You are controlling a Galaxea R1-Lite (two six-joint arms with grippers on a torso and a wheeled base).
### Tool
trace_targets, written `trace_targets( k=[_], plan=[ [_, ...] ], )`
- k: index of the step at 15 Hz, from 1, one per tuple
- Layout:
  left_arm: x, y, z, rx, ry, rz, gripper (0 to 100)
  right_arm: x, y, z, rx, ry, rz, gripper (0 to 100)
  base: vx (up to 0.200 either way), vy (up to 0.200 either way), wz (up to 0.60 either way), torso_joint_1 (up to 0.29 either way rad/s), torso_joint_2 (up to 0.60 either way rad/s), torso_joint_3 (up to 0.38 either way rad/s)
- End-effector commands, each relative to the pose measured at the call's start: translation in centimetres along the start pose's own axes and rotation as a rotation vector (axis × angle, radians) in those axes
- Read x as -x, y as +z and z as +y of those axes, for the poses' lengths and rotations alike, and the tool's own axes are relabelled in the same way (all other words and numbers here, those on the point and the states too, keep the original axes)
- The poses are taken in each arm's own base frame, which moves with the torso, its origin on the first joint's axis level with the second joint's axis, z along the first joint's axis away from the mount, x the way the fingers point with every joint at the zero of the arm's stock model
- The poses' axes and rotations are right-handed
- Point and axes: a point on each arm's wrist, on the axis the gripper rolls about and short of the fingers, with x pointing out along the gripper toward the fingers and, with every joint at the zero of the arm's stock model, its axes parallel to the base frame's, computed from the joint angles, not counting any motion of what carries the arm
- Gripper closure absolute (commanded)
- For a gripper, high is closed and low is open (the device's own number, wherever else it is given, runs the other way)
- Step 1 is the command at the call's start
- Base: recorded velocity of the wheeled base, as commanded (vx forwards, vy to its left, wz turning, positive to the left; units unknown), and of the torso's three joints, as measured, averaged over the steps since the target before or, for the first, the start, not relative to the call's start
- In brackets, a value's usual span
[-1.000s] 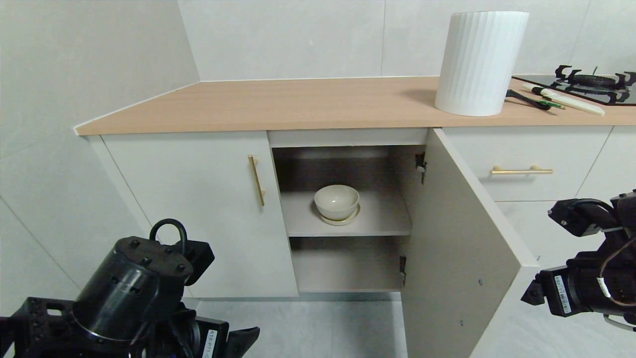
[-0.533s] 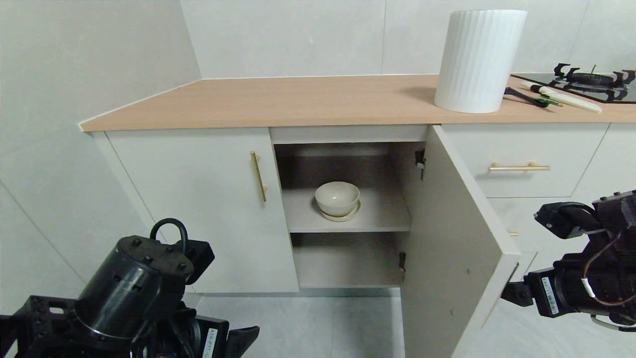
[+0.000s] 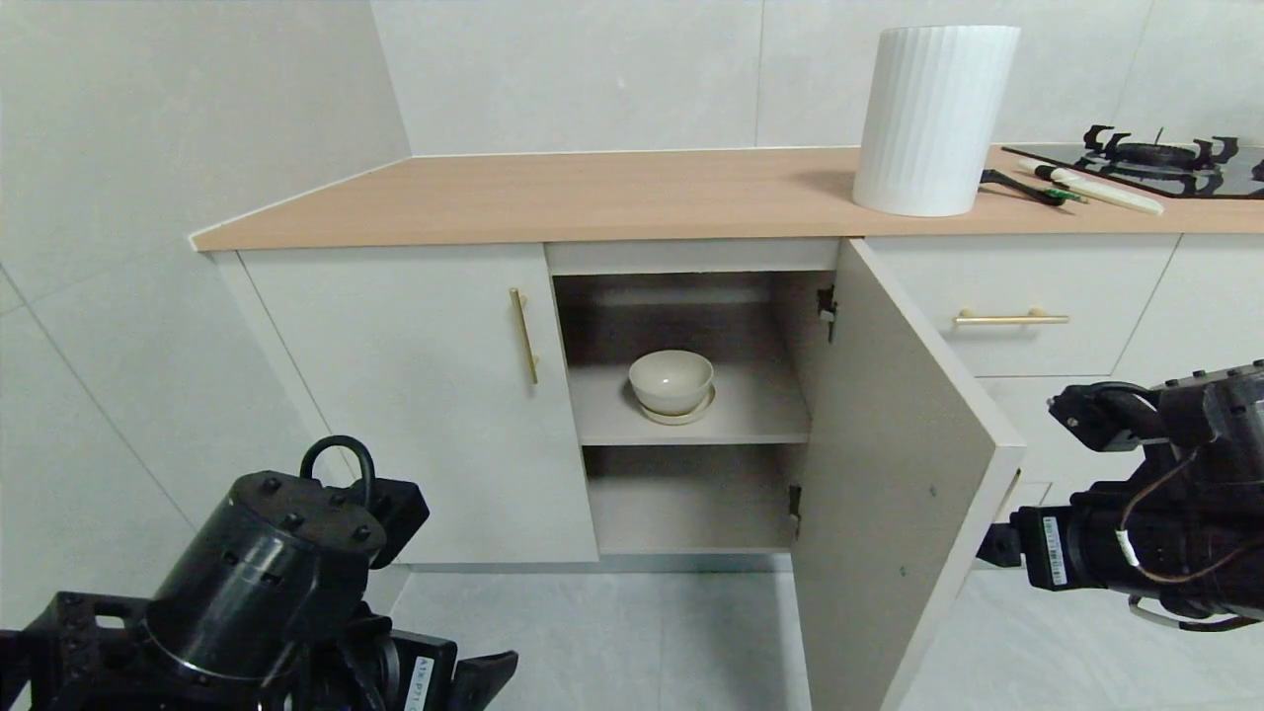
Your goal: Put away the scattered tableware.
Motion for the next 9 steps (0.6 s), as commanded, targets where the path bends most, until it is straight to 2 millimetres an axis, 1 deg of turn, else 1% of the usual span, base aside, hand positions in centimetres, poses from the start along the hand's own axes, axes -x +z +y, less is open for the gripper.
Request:
trace_targets(
  k=[1,3,5,7,9],
  plan=[
    [0.0,0.0,0.0,0.000,0.001,0.001,0,-1.1,-0.2,0.2,-0.014,0.000,0.023,0,0.000,0.000,0.00,0.000,0.00,0.000],
    [0.0,0.0,0.0,0.000,0.001,0.001,0,-1.2,-0.3,0.6,-0.015,0.015,0.030,0,0.000,0.000,0.00,0.000,0.00,0.000],
    [-0.1,0.0,0.0,0.000,0.001,0.003,0,-1.3,-0.9,1.4,0.011,0.044,0.047,0,0.000,0.000,0.00,0.000,0.00,0.000],
    [-0.1,0.0,0.0,0.000,0.001,0.003,0,-2.1,-1.2,2.6,0.039,0.084,0.035,0,0.000,0.000,0.00,0.000,0.00,0.000],
    [-0.1,0.0,0.0,0.000,0.000,0.002,0,-2.2,-1.3,3.7,0.067,0.125,0.022,0,0.000,0.000,0.00,0.000,0.00,0.000]
  ],
)
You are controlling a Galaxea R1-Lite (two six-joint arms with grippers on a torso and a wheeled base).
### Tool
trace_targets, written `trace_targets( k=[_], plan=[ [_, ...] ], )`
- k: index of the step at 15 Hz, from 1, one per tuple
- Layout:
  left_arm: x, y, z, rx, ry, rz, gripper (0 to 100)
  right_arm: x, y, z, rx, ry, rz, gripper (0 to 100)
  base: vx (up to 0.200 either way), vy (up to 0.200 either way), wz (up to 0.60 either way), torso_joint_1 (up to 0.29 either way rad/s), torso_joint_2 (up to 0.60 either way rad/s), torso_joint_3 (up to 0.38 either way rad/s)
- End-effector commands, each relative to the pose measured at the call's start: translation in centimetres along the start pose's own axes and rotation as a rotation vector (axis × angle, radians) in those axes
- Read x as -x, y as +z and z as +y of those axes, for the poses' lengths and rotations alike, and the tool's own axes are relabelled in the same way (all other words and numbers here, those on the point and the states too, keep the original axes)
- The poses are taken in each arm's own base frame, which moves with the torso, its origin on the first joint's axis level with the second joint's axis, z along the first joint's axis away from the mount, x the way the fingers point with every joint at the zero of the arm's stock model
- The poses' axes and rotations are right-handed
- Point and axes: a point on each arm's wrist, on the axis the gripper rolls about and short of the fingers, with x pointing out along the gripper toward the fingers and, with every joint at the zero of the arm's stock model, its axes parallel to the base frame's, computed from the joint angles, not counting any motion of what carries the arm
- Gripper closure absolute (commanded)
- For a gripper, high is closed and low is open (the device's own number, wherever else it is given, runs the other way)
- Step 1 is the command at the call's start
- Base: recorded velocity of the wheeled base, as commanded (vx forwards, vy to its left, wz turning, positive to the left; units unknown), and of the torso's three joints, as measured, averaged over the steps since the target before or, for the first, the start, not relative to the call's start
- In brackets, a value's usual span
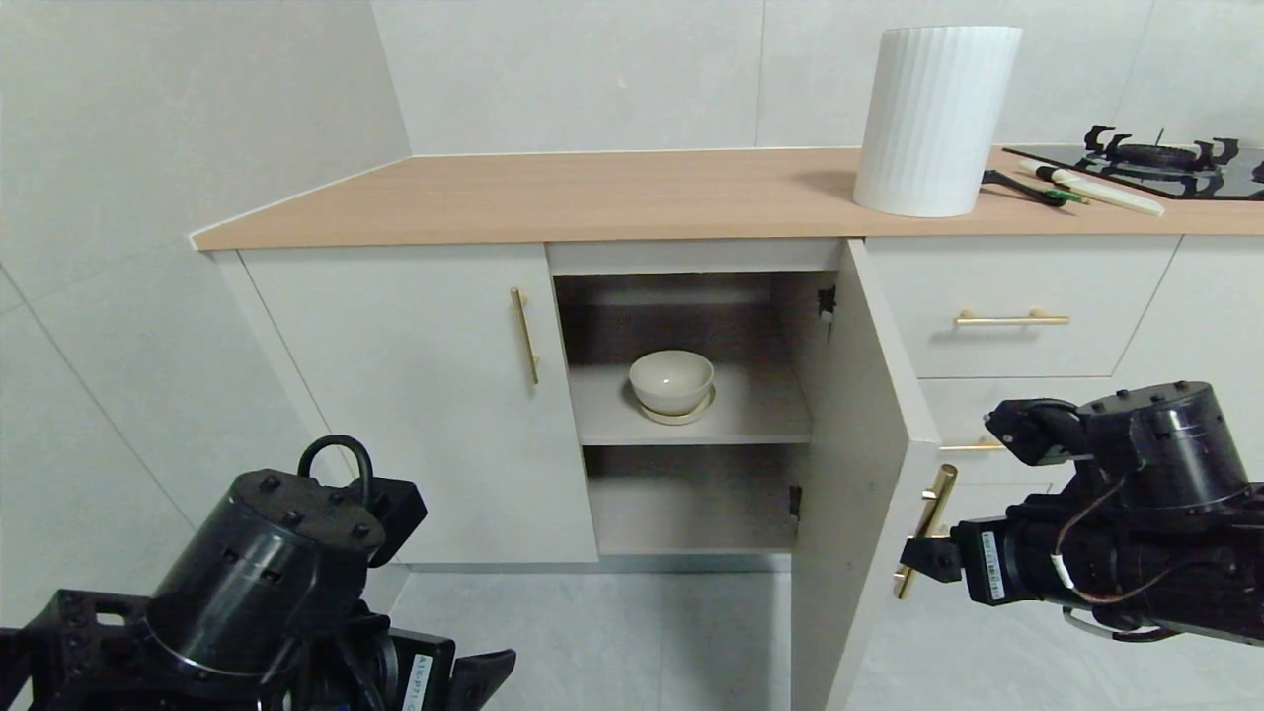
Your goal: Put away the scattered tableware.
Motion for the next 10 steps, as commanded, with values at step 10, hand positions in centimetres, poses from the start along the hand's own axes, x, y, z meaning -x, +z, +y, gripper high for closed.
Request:
trace_targets(
  k=[10],
  plan=[
    [0.1,0.5,-0.1,0.013,0.000,-0.047,0,-6.5,3.2,8.4,0.227,0.190,-0.078,0,0.000,0.000,0.00,0.000,0.00,0.000]
  ],
)
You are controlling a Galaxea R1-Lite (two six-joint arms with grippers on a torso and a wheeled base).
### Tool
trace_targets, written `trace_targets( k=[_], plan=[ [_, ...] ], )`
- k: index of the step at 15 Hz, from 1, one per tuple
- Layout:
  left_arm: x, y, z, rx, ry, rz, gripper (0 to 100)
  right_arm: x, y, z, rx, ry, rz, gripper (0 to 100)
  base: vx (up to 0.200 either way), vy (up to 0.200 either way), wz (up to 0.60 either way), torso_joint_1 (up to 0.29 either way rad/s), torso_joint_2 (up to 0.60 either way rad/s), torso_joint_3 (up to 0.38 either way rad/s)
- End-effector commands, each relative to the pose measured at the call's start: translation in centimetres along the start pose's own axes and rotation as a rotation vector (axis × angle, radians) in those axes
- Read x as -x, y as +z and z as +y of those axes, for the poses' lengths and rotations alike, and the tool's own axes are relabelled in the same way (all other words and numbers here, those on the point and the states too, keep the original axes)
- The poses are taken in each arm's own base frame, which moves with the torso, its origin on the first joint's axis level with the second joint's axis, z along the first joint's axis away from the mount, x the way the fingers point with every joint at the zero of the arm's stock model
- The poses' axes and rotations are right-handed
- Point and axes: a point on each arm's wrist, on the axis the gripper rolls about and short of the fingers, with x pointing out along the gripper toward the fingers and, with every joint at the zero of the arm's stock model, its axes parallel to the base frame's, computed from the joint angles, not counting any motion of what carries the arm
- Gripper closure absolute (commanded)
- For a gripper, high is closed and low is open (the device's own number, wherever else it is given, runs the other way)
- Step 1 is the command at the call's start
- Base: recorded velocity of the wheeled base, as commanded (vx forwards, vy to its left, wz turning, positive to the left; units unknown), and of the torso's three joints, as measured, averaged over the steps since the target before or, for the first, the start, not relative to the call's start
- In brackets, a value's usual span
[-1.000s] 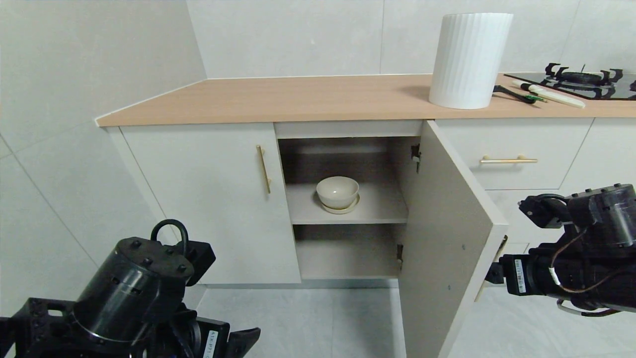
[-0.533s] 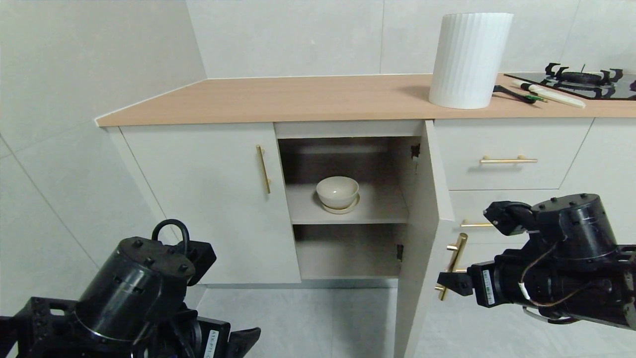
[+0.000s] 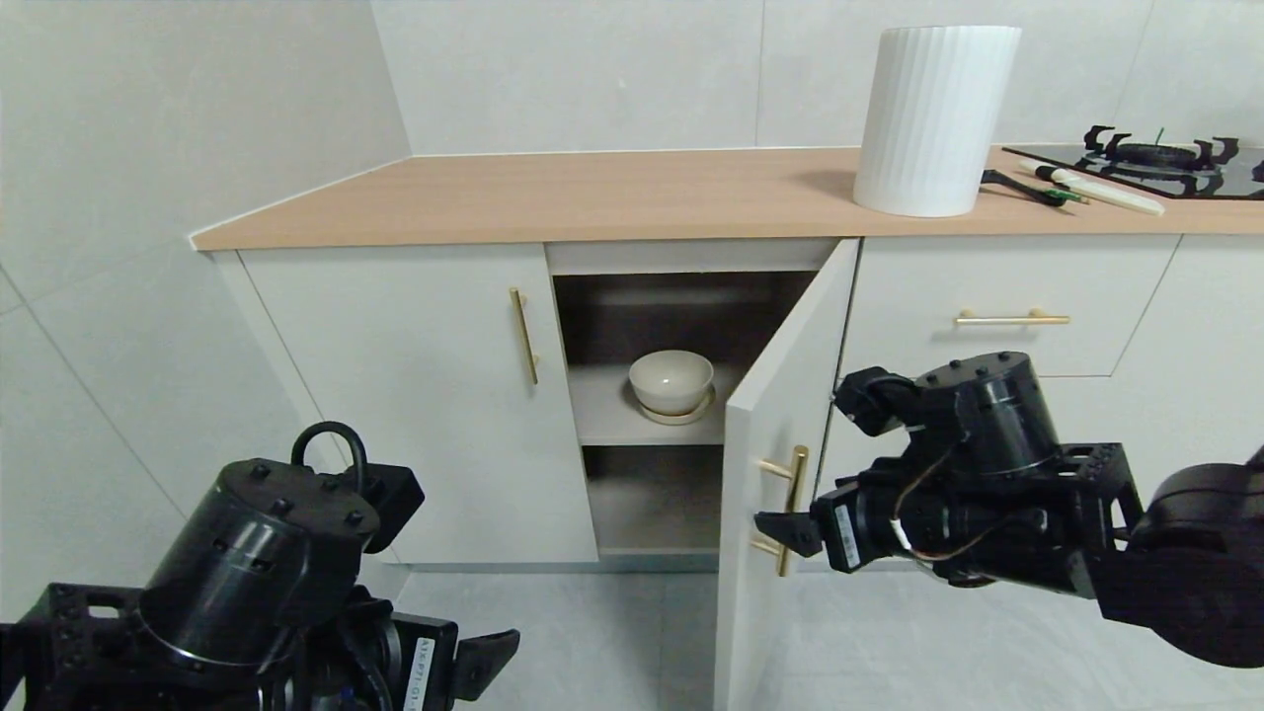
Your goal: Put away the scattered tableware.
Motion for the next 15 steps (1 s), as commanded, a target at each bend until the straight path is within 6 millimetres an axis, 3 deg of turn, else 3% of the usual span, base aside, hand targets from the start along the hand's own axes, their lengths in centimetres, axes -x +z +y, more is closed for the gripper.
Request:
trace_targets(
  k=[1,3,5,8,9,14,15],
  plan=[
    [-0.1,0.0,0.0,-0.002,0.006,0.002,0,-2.6,0.7,1.9,0.023,0.042,-0.004,0,0.000,0.000,0.00,0.000,0.00,0.000],
    [-0.3,0.0,-0.1,-0.004,0.008,0.008,0,-2.3,0.6,3.1,0.038,0.055,-0.012,0,0.000,0.000,0.00,0.000,0.00,0.000],
    [-0.2,0.0,0.0,-0.009,0.013,0.002,0,0.3,1.0,3.1,0.041,0.029,-0.058,0,0.000,0.000,0.00,0.000,0.00,0.000],
    [-0.3,-0.1,0.0,-0.014,0.028,0.000,0,2.7,2.2,0.3,0.000,-0.035,-0.110,0,0.000,0.000,0.00,0.000,0.00,0.000],
    [-0.2,0.0,0.0,-0.013,0.027,-0.002,0,2.3,2.2,-0.9,-0.003,-0.072,-0.093,0,0.000,0.000,0.00,0.000,0.00,0.000],
    [-0.1,0.3,0.4,0.005,0.055,-0.024,0,-5.7,-0.2,-4.2,-0.047,-0.166,-0.043,0,0.000,0.000,0.00,0.000,0.00,0.000],
    [-0.1,0.5,0.6,0.015,0.072,-0.032,0,-6.4,-0.4,-4.3,-0.056,-0.169,-0.055,0,0.000,0.000,0.00,0.000,0.00,0.000]
  ],
)
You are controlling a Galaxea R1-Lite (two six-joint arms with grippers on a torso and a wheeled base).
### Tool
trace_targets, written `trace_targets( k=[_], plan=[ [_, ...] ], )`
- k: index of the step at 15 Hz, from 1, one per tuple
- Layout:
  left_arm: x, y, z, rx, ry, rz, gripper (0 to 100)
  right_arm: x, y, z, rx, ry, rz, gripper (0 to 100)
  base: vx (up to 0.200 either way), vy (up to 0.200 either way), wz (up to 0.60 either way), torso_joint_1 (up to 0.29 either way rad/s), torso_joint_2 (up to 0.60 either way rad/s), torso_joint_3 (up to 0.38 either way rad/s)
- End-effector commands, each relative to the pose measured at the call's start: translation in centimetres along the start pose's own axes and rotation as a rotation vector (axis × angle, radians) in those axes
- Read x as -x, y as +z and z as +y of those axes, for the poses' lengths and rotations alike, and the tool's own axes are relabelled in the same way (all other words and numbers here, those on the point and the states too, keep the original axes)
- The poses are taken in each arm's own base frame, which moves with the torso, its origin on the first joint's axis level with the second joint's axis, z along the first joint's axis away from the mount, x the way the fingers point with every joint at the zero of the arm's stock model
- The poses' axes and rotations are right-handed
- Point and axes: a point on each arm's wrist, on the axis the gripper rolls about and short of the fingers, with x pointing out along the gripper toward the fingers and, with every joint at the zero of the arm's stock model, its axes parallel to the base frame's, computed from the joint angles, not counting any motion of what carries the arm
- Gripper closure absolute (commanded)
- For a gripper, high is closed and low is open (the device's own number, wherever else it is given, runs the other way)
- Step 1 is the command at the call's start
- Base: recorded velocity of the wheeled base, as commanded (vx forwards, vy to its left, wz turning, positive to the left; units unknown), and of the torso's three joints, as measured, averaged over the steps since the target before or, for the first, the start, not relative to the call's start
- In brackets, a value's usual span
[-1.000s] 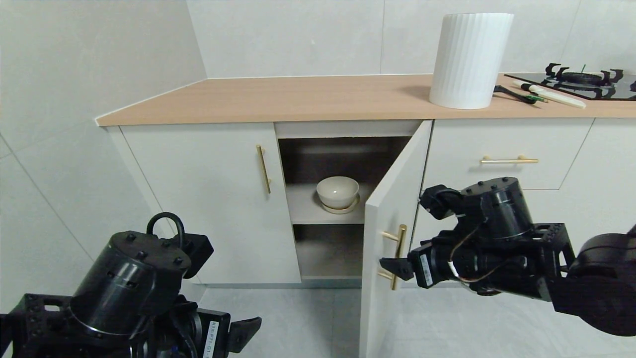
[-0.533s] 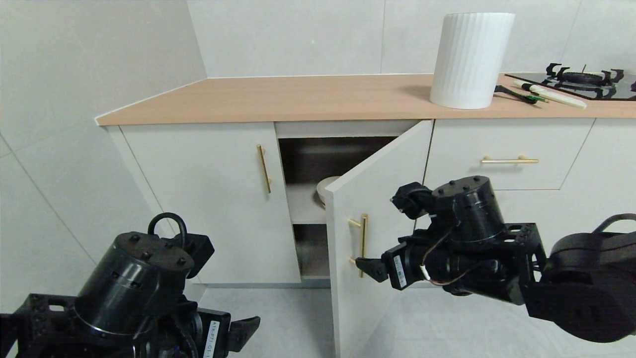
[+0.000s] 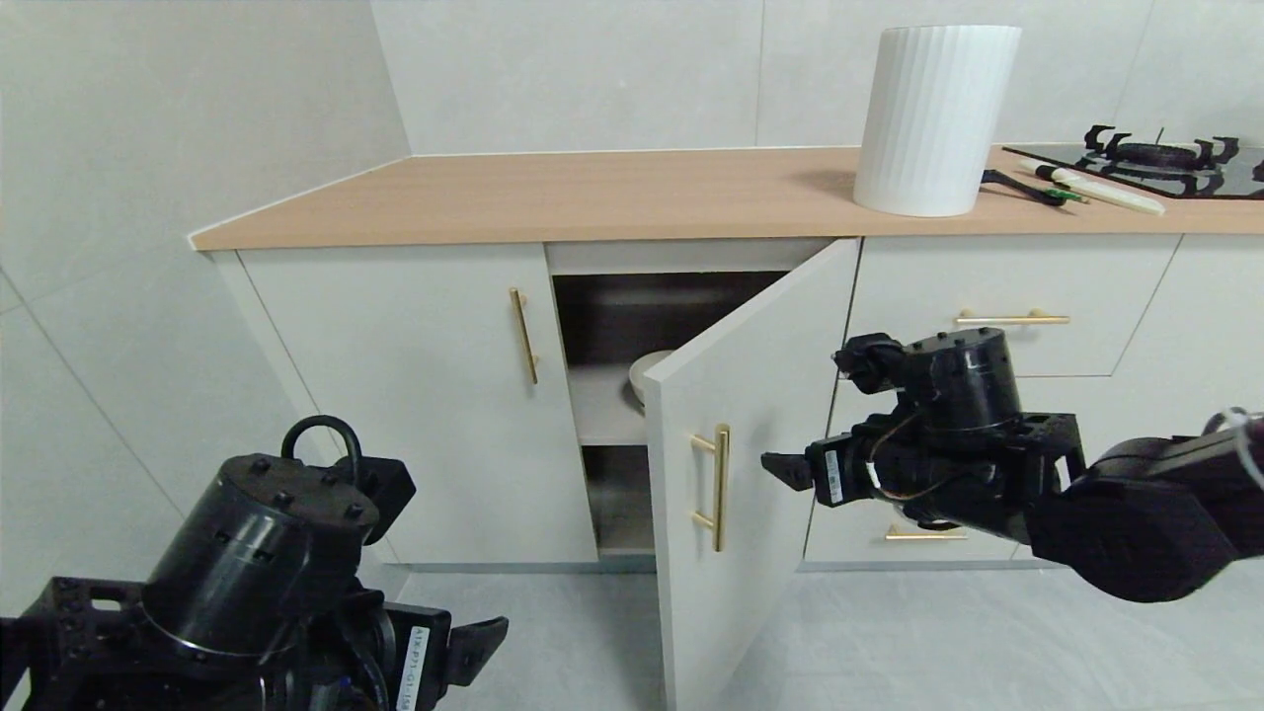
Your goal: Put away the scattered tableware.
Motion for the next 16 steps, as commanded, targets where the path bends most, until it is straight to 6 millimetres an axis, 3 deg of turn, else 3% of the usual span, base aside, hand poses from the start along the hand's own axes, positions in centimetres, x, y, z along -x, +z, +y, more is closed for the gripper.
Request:
trace_targets(
  k=[1,7,16],
  plan=[
    [0.0,0.3,0.4,0.020,0.022,-0.012,0,-3.7,-2.5,-0.6,-0.020,-0.039,0.046,0,0.000,0.000,0.00,0.000,0.00,0.000],
    [0.0,0.5,0.5,0.029,0.029,-0.019,0,-5.1,-3.1,-0.6,-0.054,-0.056,0.035,0,0.200,0.000,0.00,0.004,0.00,0.003],
    [0.0,0.4,0.5,0.025,0.029,-0.016,0,-6.8,-2.6,-0.5,-0.180,-0.063,0.007,0,0.000,0.000,0.00,0.000,0.00,0.000]
  ],
)
